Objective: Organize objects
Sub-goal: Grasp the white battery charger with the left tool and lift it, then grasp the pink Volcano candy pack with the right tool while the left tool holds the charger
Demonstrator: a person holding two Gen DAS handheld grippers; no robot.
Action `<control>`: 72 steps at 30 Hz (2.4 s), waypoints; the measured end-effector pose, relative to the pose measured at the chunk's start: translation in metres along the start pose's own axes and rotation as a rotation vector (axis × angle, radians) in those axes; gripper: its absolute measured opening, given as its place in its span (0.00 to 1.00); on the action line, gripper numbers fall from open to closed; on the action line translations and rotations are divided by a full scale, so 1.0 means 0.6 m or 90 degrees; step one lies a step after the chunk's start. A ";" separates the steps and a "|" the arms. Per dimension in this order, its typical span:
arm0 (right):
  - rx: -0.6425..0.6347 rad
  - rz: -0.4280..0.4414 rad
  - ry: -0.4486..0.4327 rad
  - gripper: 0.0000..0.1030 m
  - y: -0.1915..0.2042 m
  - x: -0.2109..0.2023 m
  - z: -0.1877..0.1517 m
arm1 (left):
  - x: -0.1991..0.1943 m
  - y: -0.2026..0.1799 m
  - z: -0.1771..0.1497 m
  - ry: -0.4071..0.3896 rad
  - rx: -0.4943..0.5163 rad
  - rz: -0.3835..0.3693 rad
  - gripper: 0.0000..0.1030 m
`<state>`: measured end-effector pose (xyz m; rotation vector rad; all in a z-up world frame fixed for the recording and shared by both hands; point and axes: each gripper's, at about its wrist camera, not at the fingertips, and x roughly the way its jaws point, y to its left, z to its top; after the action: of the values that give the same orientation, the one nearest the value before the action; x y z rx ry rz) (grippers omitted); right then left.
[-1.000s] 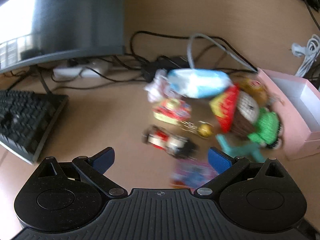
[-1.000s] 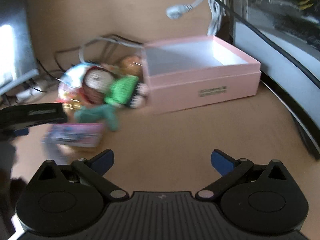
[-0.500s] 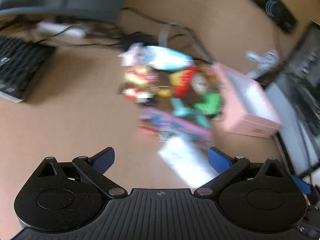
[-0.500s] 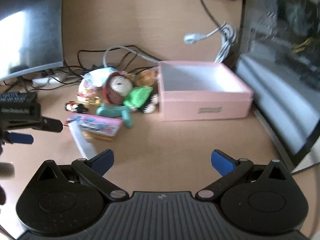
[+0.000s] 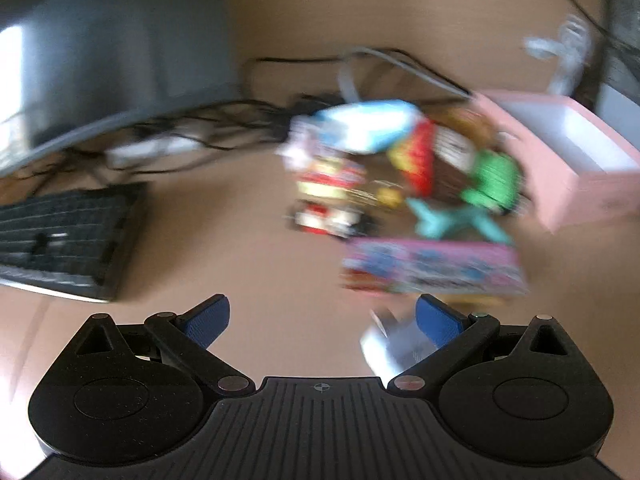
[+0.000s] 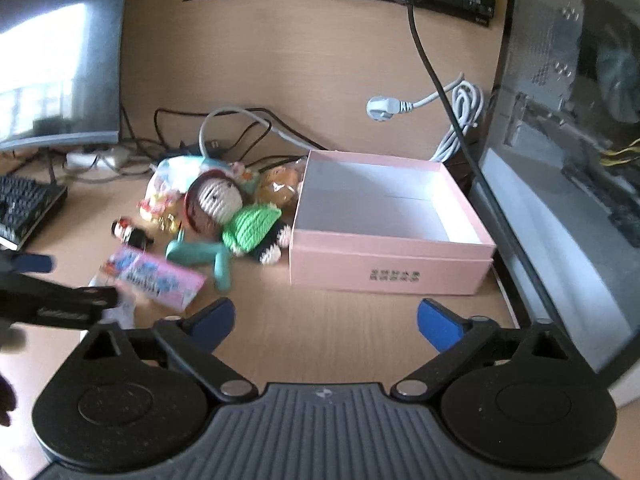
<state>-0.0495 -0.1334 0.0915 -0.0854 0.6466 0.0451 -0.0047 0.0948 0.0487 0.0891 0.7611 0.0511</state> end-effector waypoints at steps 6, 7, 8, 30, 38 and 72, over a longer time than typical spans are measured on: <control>-0.025 0.069 0.017 0.92 -0.001 0.054 -0.011 | -0.060 0.074 0.003 -0.001 -0.127 -0.120 0.99; -0.027 0.079 0.024 0.92 -0.001 0.064 -0.015 | -0.062 0.076 -0.002 0.015 -0.145 -0.134 0.99; -0.028 0.082 0.034 0.92 0.000 0.073 -0.018 | -0.065 0.073 -0.008 0.029 -0.157 -0.149 0.99; -0.041 0.113 0.061 0.94 -0.012 0.082 -0.051 | -0.003 -0.072 -0.035 0.100 0.027 -0.062 0.51; -0.242 0.239 -0.006 0.80 0.134 0.122 0.008 | -0.015 0.068 -0.023 0.094 -0.072 -0.073 0.51; -0.145 0.195 0.174 0.42 0.278 0.128 -0.002 | -0.055 0.188 -0.056 0.097 -0.037 -0.126 0.51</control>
<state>-0.0004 0.0335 0.0333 -0.2145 0.9224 0.4089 -0.0533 0.2064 0.0583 -0.0465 0.9168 -0.1096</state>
